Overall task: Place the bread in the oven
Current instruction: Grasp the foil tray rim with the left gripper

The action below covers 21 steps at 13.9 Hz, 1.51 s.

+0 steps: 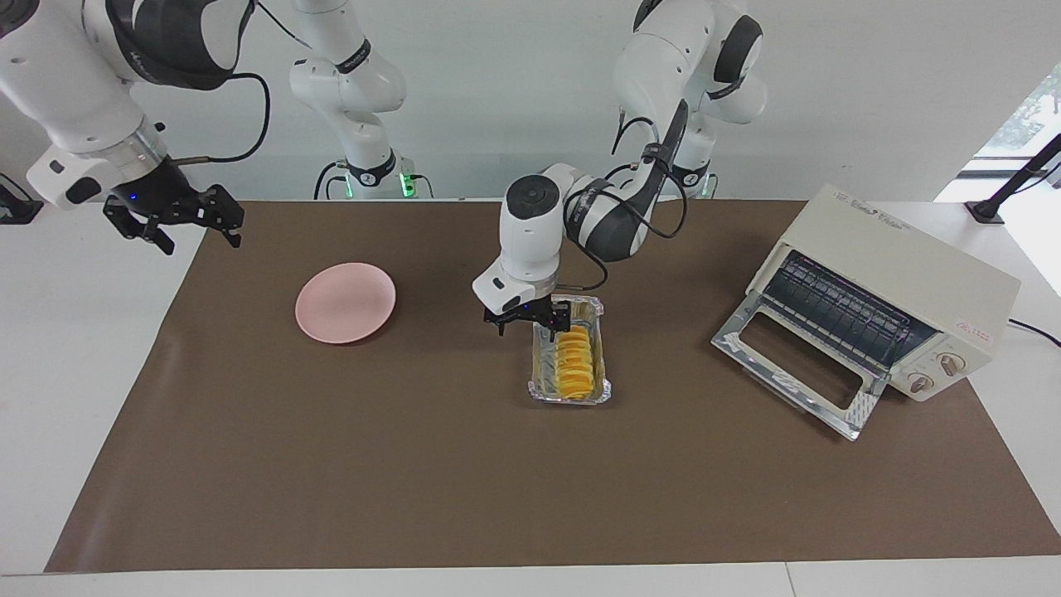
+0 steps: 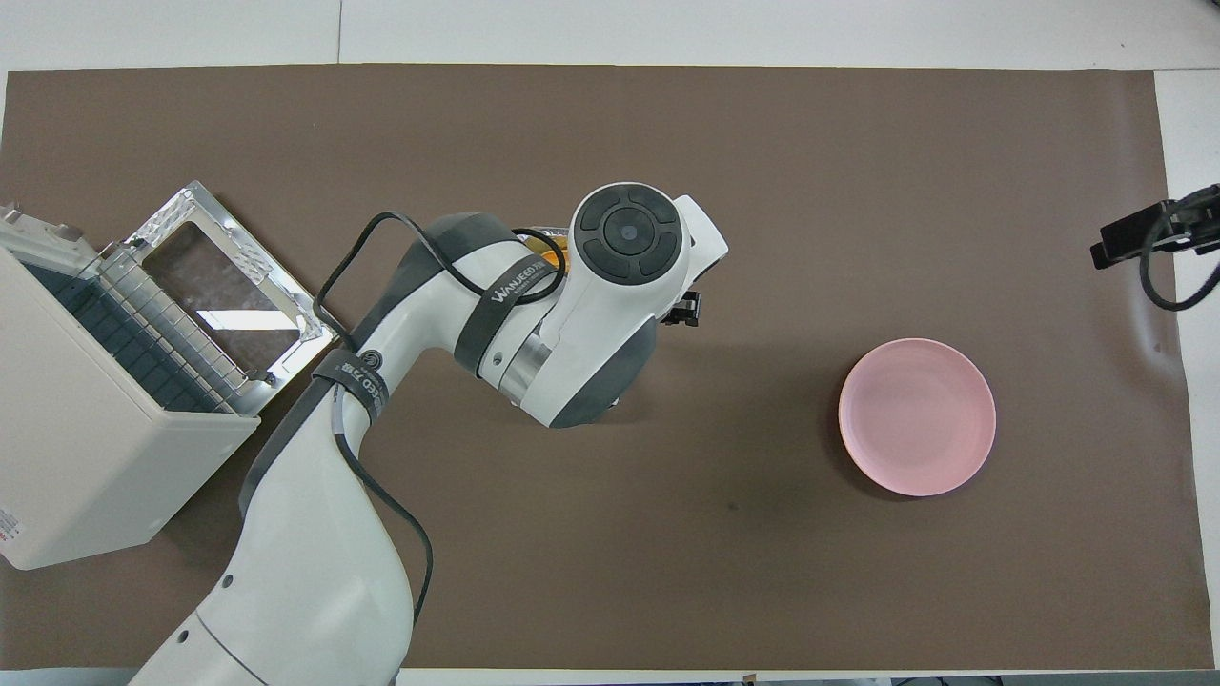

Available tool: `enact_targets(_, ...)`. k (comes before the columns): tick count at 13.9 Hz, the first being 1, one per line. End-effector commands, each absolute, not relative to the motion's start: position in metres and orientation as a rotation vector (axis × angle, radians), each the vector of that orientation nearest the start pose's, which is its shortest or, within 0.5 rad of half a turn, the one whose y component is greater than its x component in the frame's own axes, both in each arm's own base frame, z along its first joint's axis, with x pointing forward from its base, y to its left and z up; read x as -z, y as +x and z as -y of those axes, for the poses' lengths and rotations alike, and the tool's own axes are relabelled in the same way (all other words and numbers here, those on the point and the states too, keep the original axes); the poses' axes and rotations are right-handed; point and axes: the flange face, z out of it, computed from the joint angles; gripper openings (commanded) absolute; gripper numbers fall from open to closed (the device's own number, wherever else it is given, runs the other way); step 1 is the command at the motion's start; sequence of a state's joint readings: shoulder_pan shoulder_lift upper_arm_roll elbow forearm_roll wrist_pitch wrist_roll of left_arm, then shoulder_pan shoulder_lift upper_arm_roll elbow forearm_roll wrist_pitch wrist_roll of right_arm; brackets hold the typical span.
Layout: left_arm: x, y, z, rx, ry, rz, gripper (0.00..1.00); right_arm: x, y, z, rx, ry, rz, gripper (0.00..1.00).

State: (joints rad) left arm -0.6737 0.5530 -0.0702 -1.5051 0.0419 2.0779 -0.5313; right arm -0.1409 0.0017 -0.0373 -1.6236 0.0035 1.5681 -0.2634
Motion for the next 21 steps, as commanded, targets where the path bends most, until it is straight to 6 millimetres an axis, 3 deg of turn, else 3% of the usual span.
enact_targets(1, -0.325, 0.518, 0.458, 0.071, -3.138, -0.296, 0.98, -0.590, 0.534, 0.099, -0.077, -3.132, 0.131, 1.00)
enact_targets(4, -0.318, 0.511, 0.460, 0.051, -3.136, -0.231, 0.64, -0.592, 0.536, 0.107, -0.057, -3.133, 0.109, 1.00)
enact_targets(5, -0.318, 0.508, 0.460, 0.041, -3.133, -0.216, 0.47, -0.595, 0.535, 0.107, -0.054, -3.131, 0.108, 1.00)
enact_targets(7, -0.316, 0.503, 0.463, 0.031, -3.130, -0.183, 0.00, -0.600, 0.530, 0.105, -0.063, -3.124, 0.110, 1.00)
enact_targets(11, -0.321, 0.504, 0.459, -0.024, -3.120, -0.159, 0.00, -0.605, 0.526, 0.104, -0.081, -3.119, 0.110, 1.00)
enact_targets(14, -0.364, 0.528, 0.460, -0.113, -3.128, -0.074, 0.00, -0.608, 0.525, 0.099, -0.076, -3.124, 0.132, 1.00)
enact_targets(16, -0.394, 0.559, 0.439, -0.133, -3.114, 0.025, 0.00, -0.608, 0.525, 0.098, -0.076, -3.124, 0.134, 1.00)
enact_targets(18, -0.411, 0.585, 0.402, -0.130, -3.116, 0.140, 0.00, -0.608, 0.525, 0.098, -0.076, -3.124, 0.134, 1.00)
enact_targets(21, -0.422, 0.632, 0.321, -0.099, -3.105, 0.372, 0.00, -0.608, 0.525, 0.098, -0.076, -3.124, 0.134, 1.00)
